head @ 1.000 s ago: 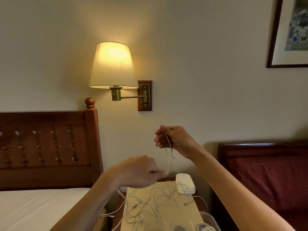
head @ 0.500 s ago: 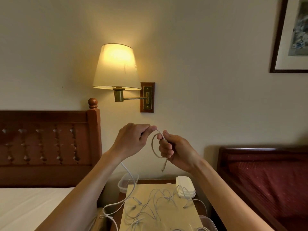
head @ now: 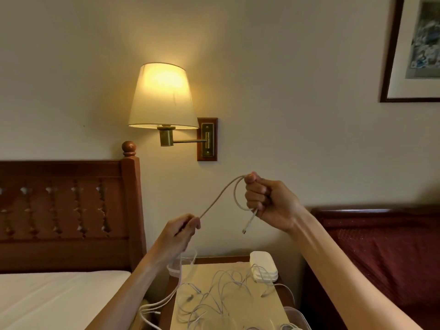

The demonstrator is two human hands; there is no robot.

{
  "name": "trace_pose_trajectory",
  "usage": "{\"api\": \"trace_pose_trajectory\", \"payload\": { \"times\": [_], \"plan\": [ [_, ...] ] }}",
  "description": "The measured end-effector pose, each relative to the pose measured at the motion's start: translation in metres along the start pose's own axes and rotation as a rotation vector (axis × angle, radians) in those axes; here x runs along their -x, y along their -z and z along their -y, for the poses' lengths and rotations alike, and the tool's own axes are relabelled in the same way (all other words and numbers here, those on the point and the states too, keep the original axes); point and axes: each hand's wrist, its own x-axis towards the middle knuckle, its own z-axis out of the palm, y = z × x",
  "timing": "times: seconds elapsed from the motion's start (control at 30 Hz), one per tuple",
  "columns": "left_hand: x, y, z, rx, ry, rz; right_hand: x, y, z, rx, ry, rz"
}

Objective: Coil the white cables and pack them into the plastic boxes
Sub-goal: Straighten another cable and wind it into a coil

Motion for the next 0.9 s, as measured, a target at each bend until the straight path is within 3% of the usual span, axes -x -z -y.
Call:
{"api": "trace_pose_trajectory", "payload": {
  "times": [0.1,0.13,0.2,0.27,0.33,0.43,0.67,0.9],
  "plan": [
    [0.017,-0.01,0.011,-0.021,0.132,0.06,-0.001,0.004,0.01,-0.023,0.039,-0.008],
    [0.019,-0.014,0.011,-0.145,0.157,0.106,-0.002,0.004,0.012,0.005,0.044,-0.016],
    [0.017,-0.024,-0.006,-0.459,0.205,0.346,-0.007,0.004,0.007,0.172,0.047,-0.064],
    [0.013,-0.033,-0.035,-0.58,0.137,0.552,-0.012,0.001,-0.007,0.406,0.059,-0.098],
    [0.01,-0.033,-0.068,-0.511,-0.011,0.608,-0.013,0.001,-0.019,0.57,0.089,-0.118],
    [0.001,-0.017,-0.093,-0.467,-0.2,0.496,-0.012,0.004,-0.028,0.703,0.121,-0.112],
    [-0.018,0.001,-0.086,-0.469,-0.445,0.161,-0.006,0.002,-0.041,0.953,0.164,-0.078],
    [-0.029,-0.001,-0.066,-0.56,-0.51,-0.142,-0.003,-0.001,-0.053,0.74,0.085,-0.069]
  ]
}}
